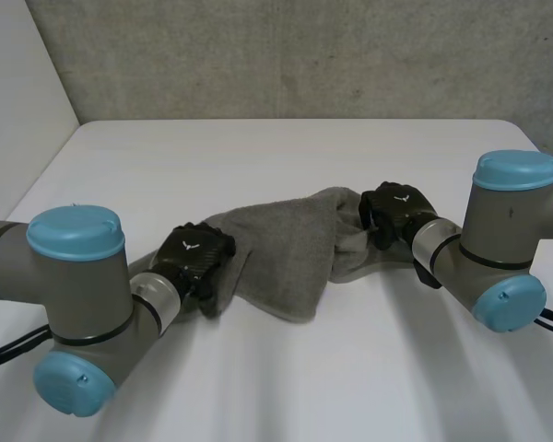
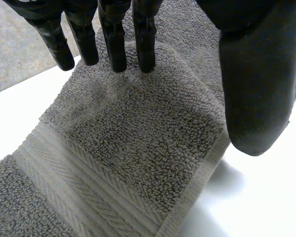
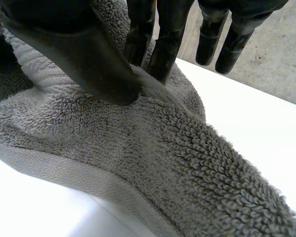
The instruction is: Fold the towel.
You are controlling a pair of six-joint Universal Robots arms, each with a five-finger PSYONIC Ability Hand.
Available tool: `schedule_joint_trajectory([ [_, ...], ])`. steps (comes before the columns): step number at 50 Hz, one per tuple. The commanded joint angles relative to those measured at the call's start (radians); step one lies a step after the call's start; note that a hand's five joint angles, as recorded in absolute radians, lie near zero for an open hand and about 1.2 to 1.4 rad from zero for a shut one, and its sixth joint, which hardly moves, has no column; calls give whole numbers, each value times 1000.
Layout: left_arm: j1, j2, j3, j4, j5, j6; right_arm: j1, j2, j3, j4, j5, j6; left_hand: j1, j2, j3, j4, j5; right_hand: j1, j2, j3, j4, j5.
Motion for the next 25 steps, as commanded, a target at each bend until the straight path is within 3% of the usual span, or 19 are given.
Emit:
schedule_joint_trajectory([
  [1, -14, 24, -21, -27, -6, 0, 1, 18, -18, -1, -3, -5, -113, -59, -45, -56, -22, 79, 110, -33, -53, 76],
  [20, -16, -83, 61, 68, -94, 2, 3, 10, -11, 4, -9, 4, 8, 61, -45, -56, 98, 79, 110, -33, -53, 76],
  [22, -18, -95, 70, 70, -94, 3, 1, 10, -11, 4, -9, 6, 93, 146, -45, -56, 183, 79, 110, -33, -53, 76],
  [24, -16, -114, 87, 67, -94, 5, -2, 10, -14, 4, -8, 6, 598, 651, -45, -56, 688, 79, 110, -33, -53, 76],
  [25, -16, -114, 87, 67, -94, 5, -7, 8, -17, 5, -5, 6, 601, 654, -45, -56, 691, 79, 110, -33, -53, 76],
])
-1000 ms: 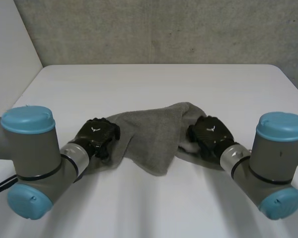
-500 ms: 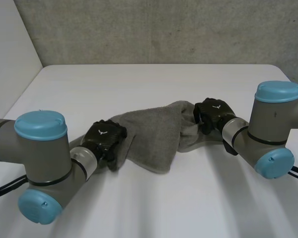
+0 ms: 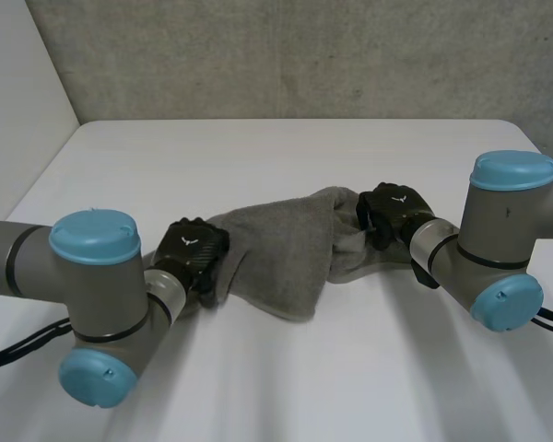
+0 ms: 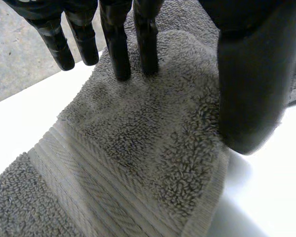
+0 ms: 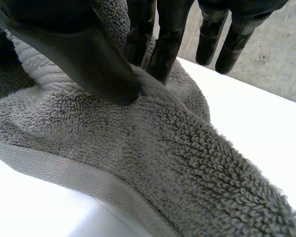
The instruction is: Fold the towel.
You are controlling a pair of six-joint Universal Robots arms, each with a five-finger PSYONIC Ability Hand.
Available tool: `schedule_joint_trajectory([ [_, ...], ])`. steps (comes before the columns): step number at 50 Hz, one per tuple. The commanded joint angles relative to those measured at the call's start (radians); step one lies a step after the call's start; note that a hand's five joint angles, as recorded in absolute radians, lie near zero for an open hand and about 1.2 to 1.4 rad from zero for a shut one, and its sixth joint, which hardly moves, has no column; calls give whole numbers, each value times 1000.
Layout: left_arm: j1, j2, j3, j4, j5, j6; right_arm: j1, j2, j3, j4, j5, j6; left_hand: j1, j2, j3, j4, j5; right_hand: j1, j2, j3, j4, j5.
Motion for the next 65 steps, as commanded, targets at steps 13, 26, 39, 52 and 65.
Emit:
schedule_joint_trajectory([
  [13, 33, 143, -11, -18, 8, 2, -98, -66, -61, 139, -91, -9, 829, 813, -45, -56, 808, 79, 110, -33, -53, 74],
  [26, 54, 349, -76, -143, 62, -7, -162, 106, -396, 207, -70, -12, 829, 813, -45, -56, 808, 79, 110, -33, -53, 74],
  [39, 56, 349, -106, -143, 66, -38, -166, 2, -235, 219, -65, -93, 829, 813, -45, -56, 808, -1143, -1112, -33, -53, -1148],
  [52, 47, 333, -100, -143, 65, -76, -48, -296, 262, 28, -63, -45, 829, 813, -45, -56, 808, -1143, -1112, -33, -53, -1148],
  [65, 41, 338, -55, -142, 60, -91, 159, -235, 342, -110, -19, 166, 829, 813, -45, -56, 808, -1143, -1112, -33, -53, -1148],
])
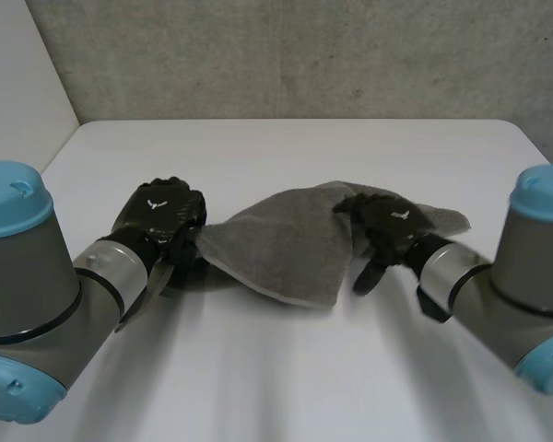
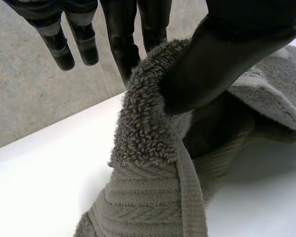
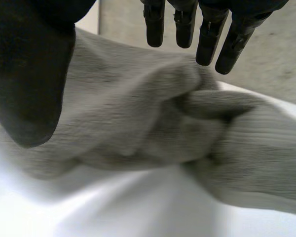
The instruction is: Fold the towel.
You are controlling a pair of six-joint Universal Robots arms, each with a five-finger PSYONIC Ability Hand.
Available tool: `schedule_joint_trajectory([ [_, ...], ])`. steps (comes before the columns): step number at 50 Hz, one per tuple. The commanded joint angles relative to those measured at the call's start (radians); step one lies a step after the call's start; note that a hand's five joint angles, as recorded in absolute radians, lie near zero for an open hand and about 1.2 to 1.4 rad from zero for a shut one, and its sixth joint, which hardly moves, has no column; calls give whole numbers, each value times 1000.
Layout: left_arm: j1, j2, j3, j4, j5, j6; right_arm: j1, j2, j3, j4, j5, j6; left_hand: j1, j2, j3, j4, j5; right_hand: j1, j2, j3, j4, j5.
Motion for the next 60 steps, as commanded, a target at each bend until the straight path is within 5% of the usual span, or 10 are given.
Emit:
schedule_joint_trajectory([
  [1, -3, 2, 41, -1, -3, -20, 115, 76, -3, -62, 43, 65, 86, 112, -45, -56, 78, -67, -78, -33, -53, -62],
  [12, 23, 1, 51, -4, 1, -108, 156, 279, -152, -136, 161, 70, 86, 112, -45, -56, 78, 64, 52, -33, -53, 69],
  [17, 43, 1, 35, -5, 3, -106, 156, 299, -181, -114, 161, 71, 86, 112, -45, -56, 78, 688, 677, -33, -53, 693],
  [26, 54, -47, 36, 10, 6, -92, 142, 261, -270, -65, 116, 48, 86, 112, -45, -56, 78, 1155, 1144, -33, -53, 1160],
  [31, 75, -132, 172, 48, 27, -86, 127, 293, -551, 82, 38, -42, 86, 112, -45, -56, 78, 1155, 1144, -33, -53, 1160],
  [36, 98, -140, 361, 60, 35, -88, 81, 417, -1208, 300, 14, -125, 86, 112, -45, -56, 78, 1155, 1144, -33, -53, 1160],
  [40, 91, -127, 455, 93, 38, -89, 70, 397, -1348, 291, -6, -114, 86, 112, -45, -56, 78, 1155, 1144, -33, -53, 1160],
  [45, 118, 48, 432, 235, 81, -126, 73, 262, -1183, 230, -86, -94, 86, 112, -45, -56, 78, 1155, 1144, -33, -53, 1160],
  [53, 167, 91, 205, 266, 180, -117, 38, 73, -658, 46, -223, -130, 86, 112, -45, -56, 78, 1138, 1127, -33, -53, 1143],
  [60, 171, 84, -28, 272, 245, -74, 30, 81, -352, 91, -284, -379, 86, 112, -45, -56, 78, 1115, 1103, -33, -53, 1120],
])
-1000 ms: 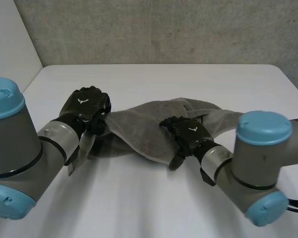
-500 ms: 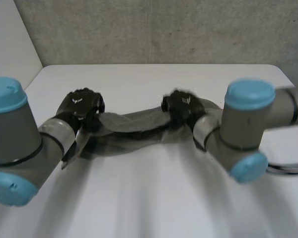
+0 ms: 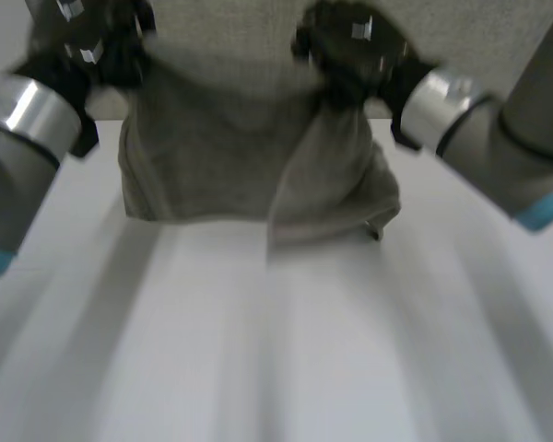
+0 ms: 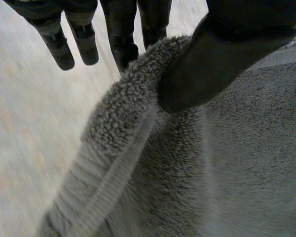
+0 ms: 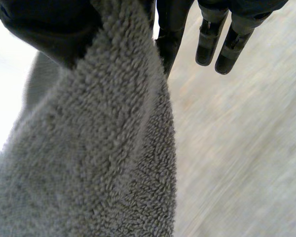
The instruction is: Fold the towel.
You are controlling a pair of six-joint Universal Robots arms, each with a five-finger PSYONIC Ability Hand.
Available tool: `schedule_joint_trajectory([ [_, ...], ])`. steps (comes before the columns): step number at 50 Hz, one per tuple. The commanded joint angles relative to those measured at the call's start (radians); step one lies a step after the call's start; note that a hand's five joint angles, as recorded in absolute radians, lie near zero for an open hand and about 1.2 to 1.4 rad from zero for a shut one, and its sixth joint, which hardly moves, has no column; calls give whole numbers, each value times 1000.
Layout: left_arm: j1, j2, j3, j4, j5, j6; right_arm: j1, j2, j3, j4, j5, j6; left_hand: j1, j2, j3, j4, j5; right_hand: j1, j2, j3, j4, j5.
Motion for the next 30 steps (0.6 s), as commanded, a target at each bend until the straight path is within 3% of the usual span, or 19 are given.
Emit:
schedule_joint_trajectory([
  [1, 10, -16, -293, 0, 90, 76, -9, 4, 286, 27, -50, -222, 85, 112, -45, -56, 69, 36, 70, -33, -53, 28],
  [3, 9, -22, -334, 0, 106, 113, -14, 31, 367, 76, -44, -359, 85, 112, -45, -56, 69, -19, 15, -33, -53, -28],
  [6, 7, -36, -388, -6, 111, 191, -17, 51, 387, 104, -37, -414, 85, 112, -45, -56, 69, -113, -80, -33, -53, -122],
  [8, 10, -42, -405, -6, 109, 217, -14, 80, 418, 131, -26, -438, 85, 112, -45, -56, 69, -548, -514, -33, -53, -557],
  [9, 10, -45, -413, -8, 108, 232, -14, 81, 418, 132, -26, -438, 85, 112, -45, -56, 69, -551, -517, -33, -53, -560],
  [11, 10, -46, -416, -8, 106, 237, -8, 88, 427, 129, 14, -367, 85, 112, -45, -56, 69, -1071, -1038, -33, -53, -1080],
  [17, 2, -34, -407, -12, 100, 234, 0, 88, 441, 67, 42, -179, 85, 112, -45, -56, 69, -1091, -1057, -33, -53, -1100],
  [19, 1, -25, -404, -15, 98, 234, 5, 71, 467, -14, 48, -51, 85, 112, -45, -56, 69, -1094, -1060, -33, -53, -1103],
  [23, -1, 18, -399, -38, 98, 222, 5, 53, 501, -86, 84, 37, 85, 112, -45, -56, 69, -1097, -1063, -33, -53, -1106],
  [30, 16, 64, -391, -41, 97, 162, 3, 47, 590, -203, 264, 82, 85, 112, -45, -56, 69, -1094, -1060, -33, -53, -1103],
])
